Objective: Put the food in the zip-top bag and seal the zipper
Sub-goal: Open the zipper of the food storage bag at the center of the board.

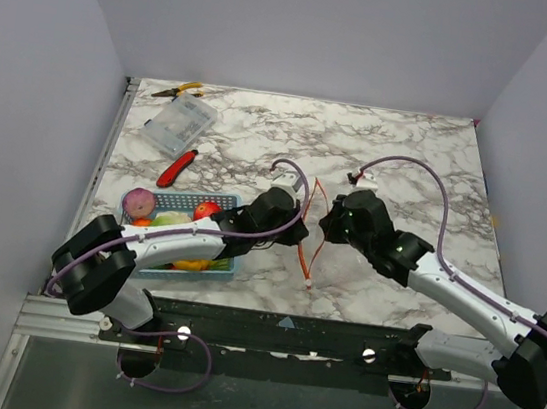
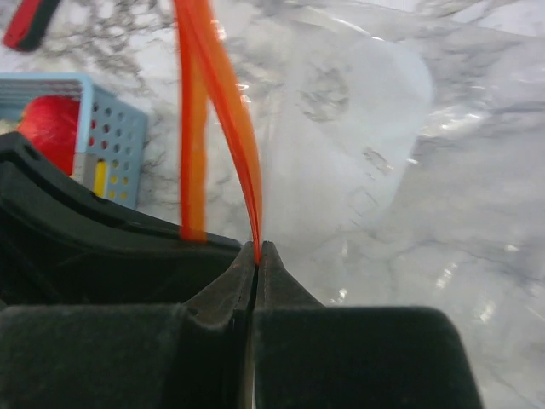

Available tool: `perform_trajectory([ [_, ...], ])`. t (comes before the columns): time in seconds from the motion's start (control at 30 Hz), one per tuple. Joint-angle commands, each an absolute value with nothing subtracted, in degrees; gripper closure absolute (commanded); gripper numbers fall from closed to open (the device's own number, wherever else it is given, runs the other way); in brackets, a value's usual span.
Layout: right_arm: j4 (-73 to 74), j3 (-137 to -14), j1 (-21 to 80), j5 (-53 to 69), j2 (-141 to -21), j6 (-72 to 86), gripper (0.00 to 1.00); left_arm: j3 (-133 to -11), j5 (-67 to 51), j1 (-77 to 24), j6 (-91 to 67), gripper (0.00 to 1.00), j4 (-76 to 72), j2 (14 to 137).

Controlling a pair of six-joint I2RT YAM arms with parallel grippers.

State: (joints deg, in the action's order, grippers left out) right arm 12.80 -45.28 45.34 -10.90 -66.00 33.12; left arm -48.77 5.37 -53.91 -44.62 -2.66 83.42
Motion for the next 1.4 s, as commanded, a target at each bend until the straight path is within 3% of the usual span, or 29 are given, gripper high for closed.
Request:
perform_trajectory([
  [0.0, 25.98, -49.96, 45.62, -29.32, -63.96, 28.58, 0.99, -44.20, 3.97, -48.75, -47.84, 1.00, -4.51, 80.21],
  [0.2, 29.95, -52.58, 45.62, -31.81, -59.52, 24.99, 0.99, -41.46, -3.75, -44.74, -50.98, 1.00, -6.34, 80.94],
  [0.47, 34.38, -58.04, 45.71, -34.34, -66.29, 26.33, 0.99, -42.61, -5.67, -44.74, -52.65, 1.00, -7.42, 83.56],
  [0.57, 29.30, -55.67, 45.71, -30.40, -65.33, 24.87, 0.99, -43.51, -9.44, -44.73, -52.56, 1.00, -8.90, 85.00],
  [0.9, 25.43, -54.48, 45.71, -23.81, -70.56, 24.81, 0.99, -45.56, -15.75, -44.04, -47.79, 0.47, -6.78, 79.61],
  [1.03, 24.31, -53.93, 45.70, -22.90, -71.45, 24.10, 0.99, -45.15, -14.90, -43.33, -43.53, 0.36, -1.24, 73.38],
  [1.23, 23.29, -53.56, 45.71, -21.09, -72.83, 23.73, 0.99, -45.29, -14.76, -42.11, -37.14, 0.30, 11.84, 63.17],
  [1.37, 22.88, -52.97, 45.75, -19.64, -72.52, 23.83, 0.99, -45.90, -7.50, -41.72, -33.87, 0.19, 26.09, 55.03],
])
